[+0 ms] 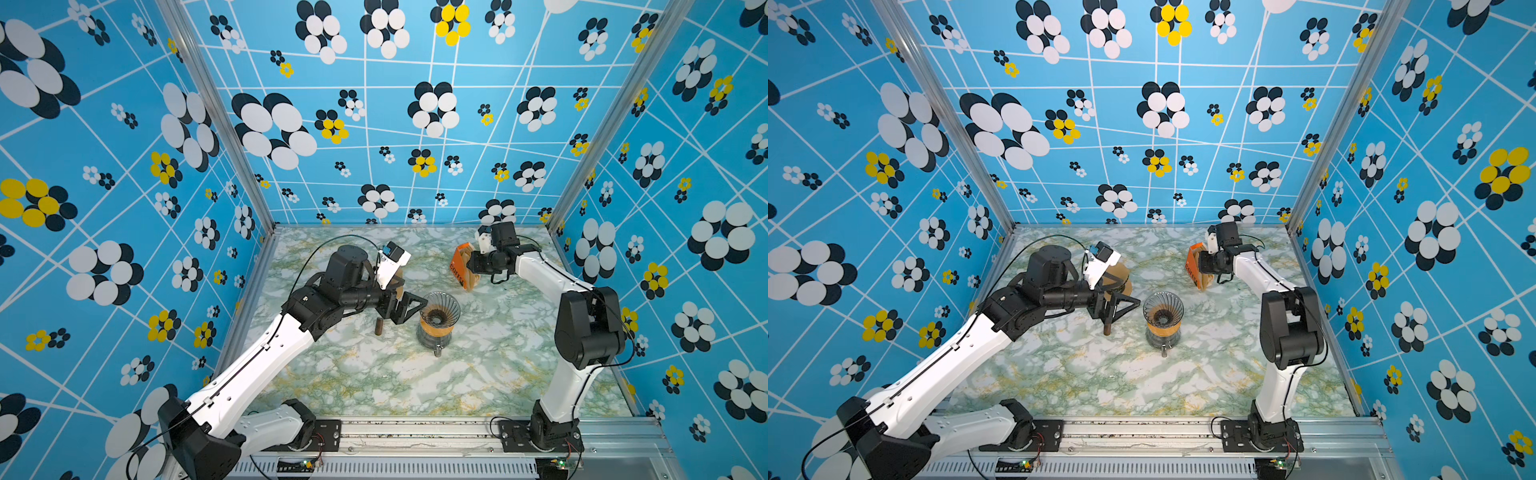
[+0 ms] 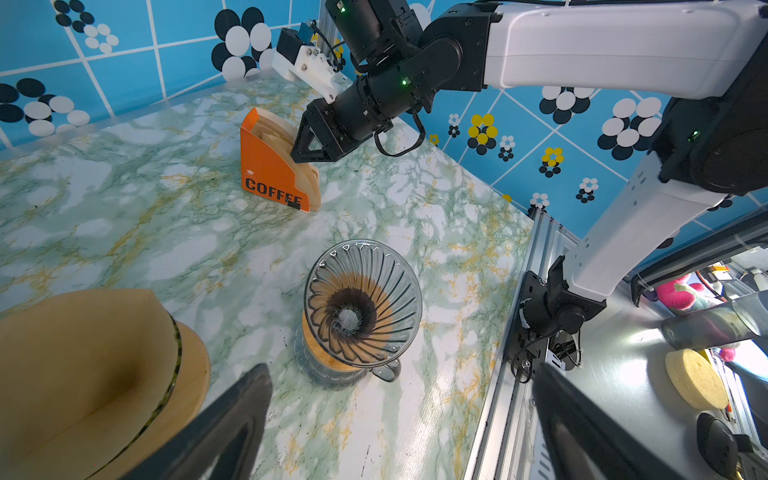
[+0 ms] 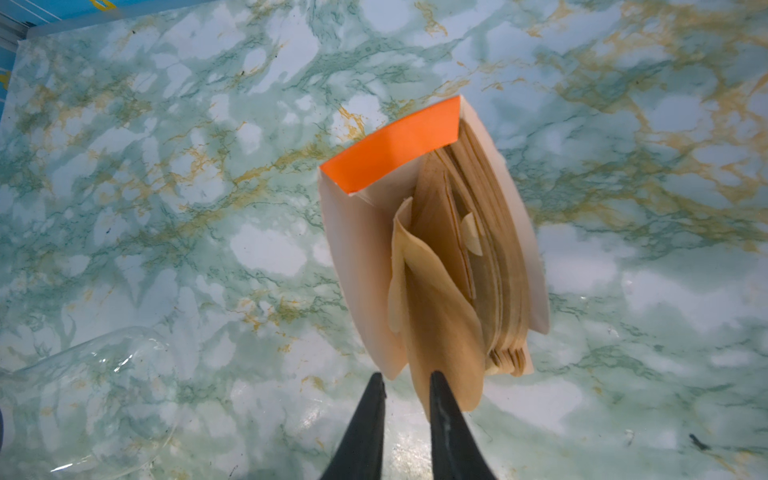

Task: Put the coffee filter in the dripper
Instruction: 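Pinch a brown paper filter from the holder with the right gripper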

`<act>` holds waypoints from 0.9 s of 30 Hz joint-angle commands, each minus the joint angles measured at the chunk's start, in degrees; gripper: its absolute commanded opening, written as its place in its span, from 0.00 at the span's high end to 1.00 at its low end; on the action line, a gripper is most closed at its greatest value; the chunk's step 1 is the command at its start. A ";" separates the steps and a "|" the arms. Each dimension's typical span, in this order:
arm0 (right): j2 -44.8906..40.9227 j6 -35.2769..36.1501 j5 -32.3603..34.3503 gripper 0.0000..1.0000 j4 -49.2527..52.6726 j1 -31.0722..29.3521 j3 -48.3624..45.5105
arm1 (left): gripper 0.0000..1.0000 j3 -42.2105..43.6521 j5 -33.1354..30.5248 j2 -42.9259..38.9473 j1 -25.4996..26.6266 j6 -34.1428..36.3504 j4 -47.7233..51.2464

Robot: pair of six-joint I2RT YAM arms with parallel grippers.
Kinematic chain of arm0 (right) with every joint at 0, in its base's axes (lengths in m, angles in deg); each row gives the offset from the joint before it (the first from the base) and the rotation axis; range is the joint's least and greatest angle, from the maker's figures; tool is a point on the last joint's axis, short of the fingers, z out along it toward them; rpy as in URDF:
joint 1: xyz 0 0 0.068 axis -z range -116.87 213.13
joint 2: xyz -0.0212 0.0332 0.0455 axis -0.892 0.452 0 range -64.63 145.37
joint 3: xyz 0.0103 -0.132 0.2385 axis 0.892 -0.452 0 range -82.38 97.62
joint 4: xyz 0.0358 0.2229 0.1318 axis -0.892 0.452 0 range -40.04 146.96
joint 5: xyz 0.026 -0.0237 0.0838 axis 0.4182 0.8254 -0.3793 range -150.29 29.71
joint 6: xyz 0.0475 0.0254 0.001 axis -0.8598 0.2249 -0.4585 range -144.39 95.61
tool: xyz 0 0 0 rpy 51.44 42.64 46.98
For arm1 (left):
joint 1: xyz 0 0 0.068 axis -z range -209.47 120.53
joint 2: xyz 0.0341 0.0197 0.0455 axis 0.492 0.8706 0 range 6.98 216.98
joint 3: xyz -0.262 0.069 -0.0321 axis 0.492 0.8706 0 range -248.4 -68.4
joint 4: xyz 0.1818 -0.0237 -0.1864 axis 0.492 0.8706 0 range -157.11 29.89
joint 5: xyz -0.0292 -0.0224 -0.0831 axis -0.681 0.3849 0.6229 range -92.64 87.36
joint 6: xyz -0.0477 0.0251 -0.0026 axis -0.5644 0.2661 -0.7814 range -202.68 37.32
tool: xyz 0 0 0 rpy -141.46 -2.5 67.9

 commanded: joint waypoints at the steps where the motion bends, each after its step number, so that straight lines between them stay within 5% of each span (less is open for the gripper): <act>1: 1.75 0.22 0.03 0.78 1.00 0.22 2.05 | 0.01 -0.08 0.62 -0.64 0.22 1.23 0.85; 20: 8.32 2.19 0.39 0.83 3.20 0.22 7.45 | 0.01 -0.28 0.87 0.29 0.19 1.47 1.35; 27: 6.77 3.35 0.60 0.93 3.35 0.21 7.13 | 0.01 -0.47 0.06 0.30 0.08 2.19 2.06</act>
